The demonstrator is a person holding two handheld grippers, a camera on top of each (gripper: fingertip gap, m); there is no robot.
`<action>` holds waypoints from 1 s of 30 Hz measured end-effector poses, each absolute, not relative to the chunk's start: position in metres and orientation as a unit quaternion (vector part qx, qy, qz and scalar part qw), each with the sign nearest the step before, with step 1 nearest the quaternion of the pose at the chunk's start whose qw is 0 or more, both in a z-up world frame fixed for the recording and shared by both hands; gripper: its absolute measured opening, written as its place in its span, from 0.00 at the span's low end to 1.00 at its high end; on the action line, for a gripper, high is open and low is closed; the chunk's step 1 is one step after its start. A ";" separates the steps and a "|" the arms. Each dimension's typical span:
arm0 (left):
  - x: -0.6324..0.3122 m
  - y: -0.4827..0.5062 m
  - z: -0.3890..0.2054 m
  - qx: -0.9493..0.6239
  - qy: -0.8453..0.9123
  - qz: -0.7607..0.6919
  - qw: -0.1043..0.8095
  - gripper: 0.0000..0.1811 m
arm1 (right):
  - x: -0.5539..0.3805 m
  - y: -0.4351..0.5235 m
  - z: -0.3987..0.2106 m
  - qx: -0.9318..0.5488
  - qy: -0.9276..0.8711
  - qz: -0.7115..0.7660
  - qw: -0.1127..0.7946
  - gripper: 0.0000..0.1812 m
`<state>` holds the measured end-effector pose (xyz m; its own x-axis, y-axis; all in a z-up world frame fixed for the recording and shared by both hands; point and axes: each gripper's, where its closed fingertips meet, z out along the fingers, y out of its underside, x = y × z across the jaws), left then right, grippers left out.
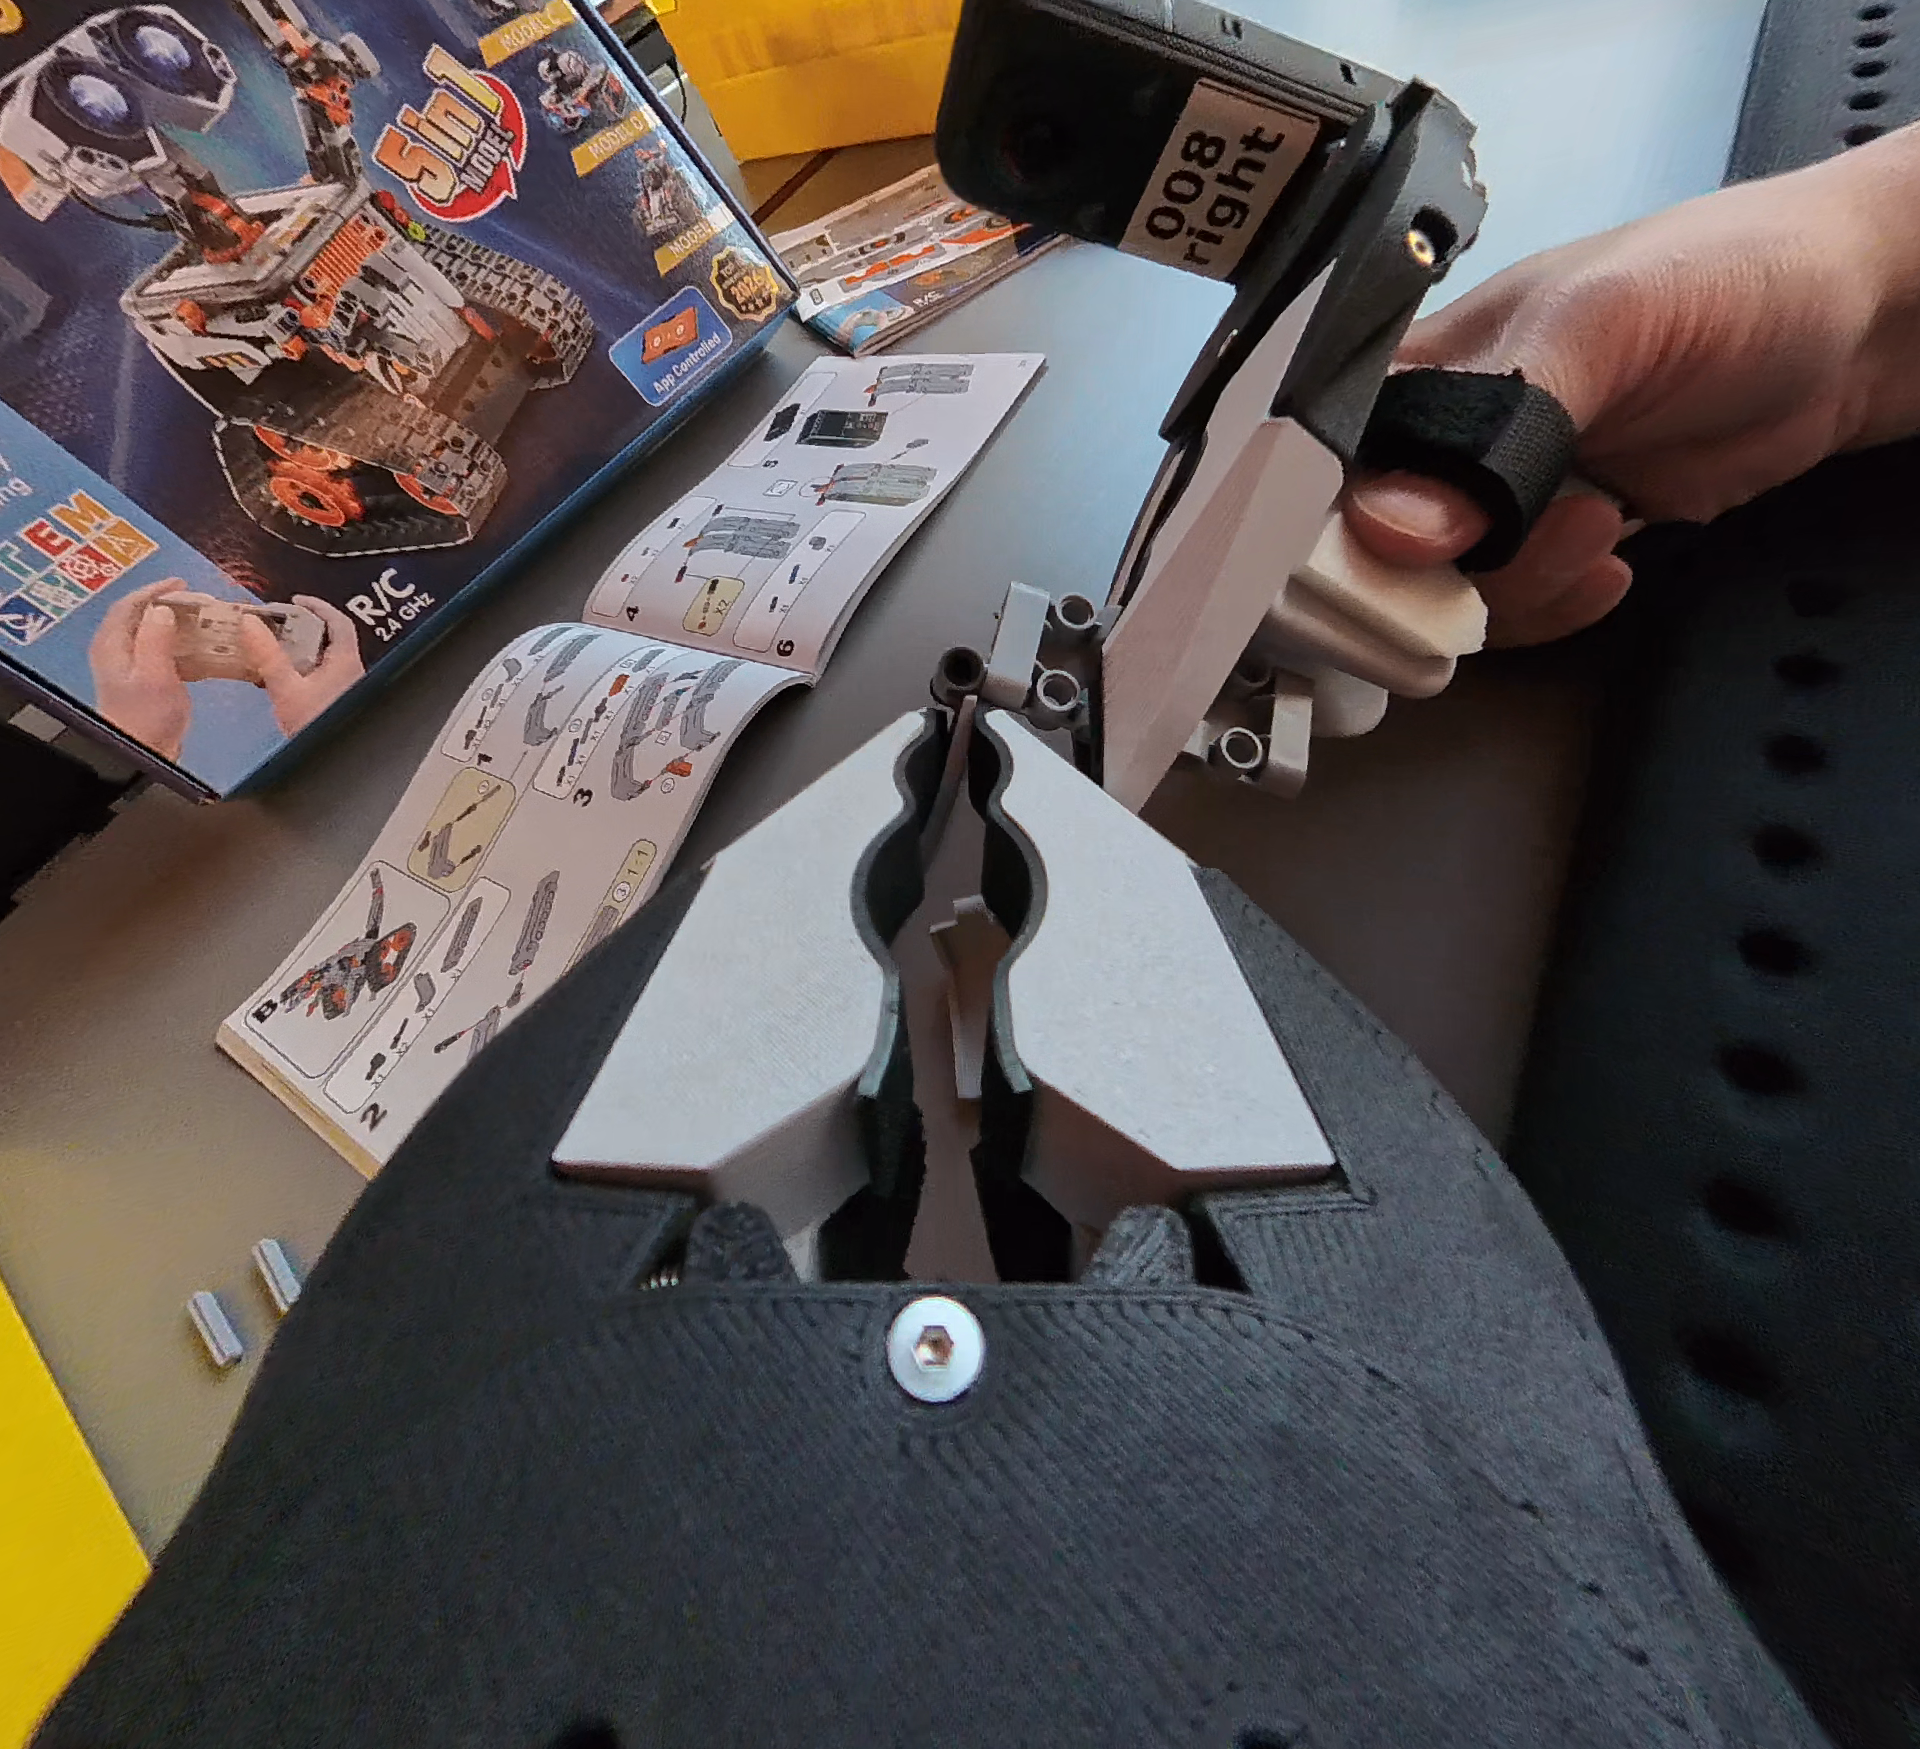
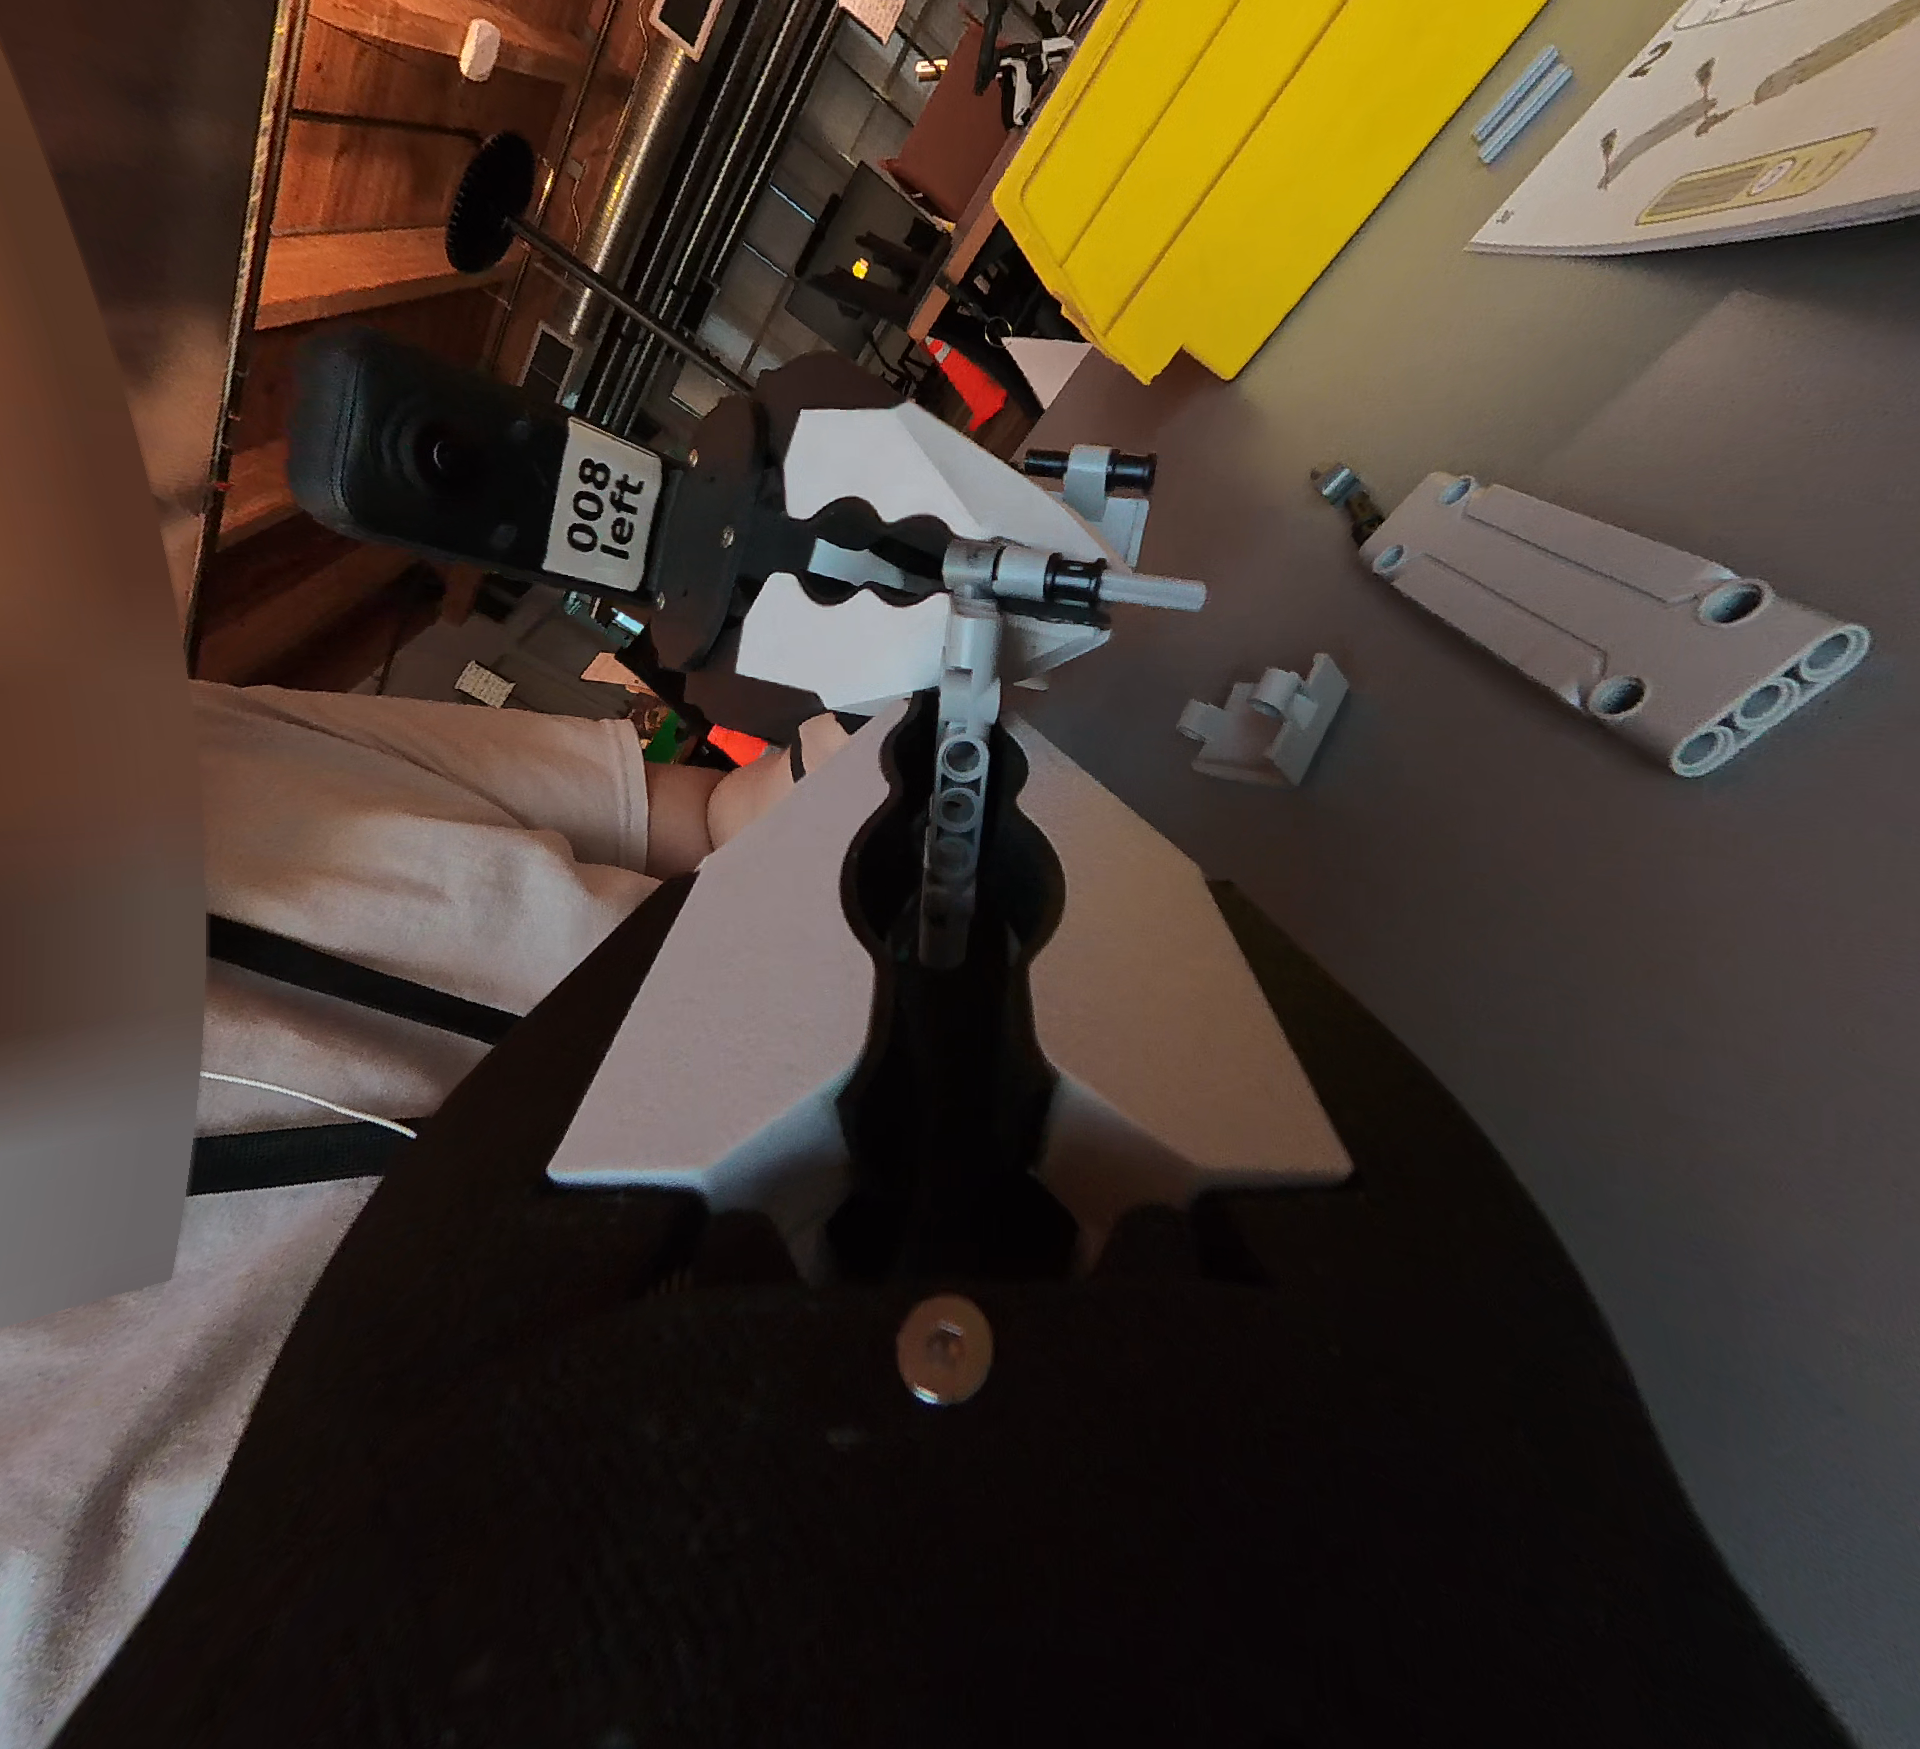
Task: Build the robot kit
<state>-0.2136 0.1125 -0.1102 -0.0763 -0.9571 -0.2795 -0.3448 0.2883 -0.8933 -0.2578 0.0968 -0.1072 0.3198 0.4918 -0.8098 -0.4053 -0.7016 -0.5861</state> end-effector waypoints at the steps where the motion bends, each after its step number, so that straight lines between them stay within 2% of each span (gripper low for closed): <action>1: -0.213 0.113 -0.110 -0.500 0.652 -0.336 0.461 0.02 | -0.257 0.097 -0.108 -0.717 -0.030 0.578 0.389 0.04; 16: -0.211 0.113 -0.116 -0.511 0.647 -0.367 0.432 0.03 | -0.254 0.101 -0.116 -0.748 -0.043 0.523 0.407 0.04; 18: -0.214 0.110 -0.112 -0.491 0.656 -0.371 0.436 0.05 | -0.254 0.099 -0.116 -0.764 -0.086 0.477 0.426 0.04; 21: -0.225 0.112 -0.107 -0.475 0.665 -0.347 0.461 0.14 | -0.248 0.098 -0.125 -0.796 -0.133 0.380 0.452 0.04; 26: -0.241 0.099 -0.090 -0.450 0.671 -0.400 0.433 0.16 | -0.242 0.103 -0.129 -0.810 -0.165 0.314 0.467 0.04; 30: -0.240 0.093 -0.097 -0.431 0.708 -0.377 0.414 0.19 | -0.247 0.101 -0.136 -0.816 -0.222 0.253 0.469 0.04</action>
<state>-0.2404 0.0932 -0.0973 -0.2858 -0.9220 -0.2613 -0.2982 0.3447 -0.8901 -0.2469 0.1006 -0.1355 0.7734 0.6002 -0.2042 0.1254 -0.4606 -0.8787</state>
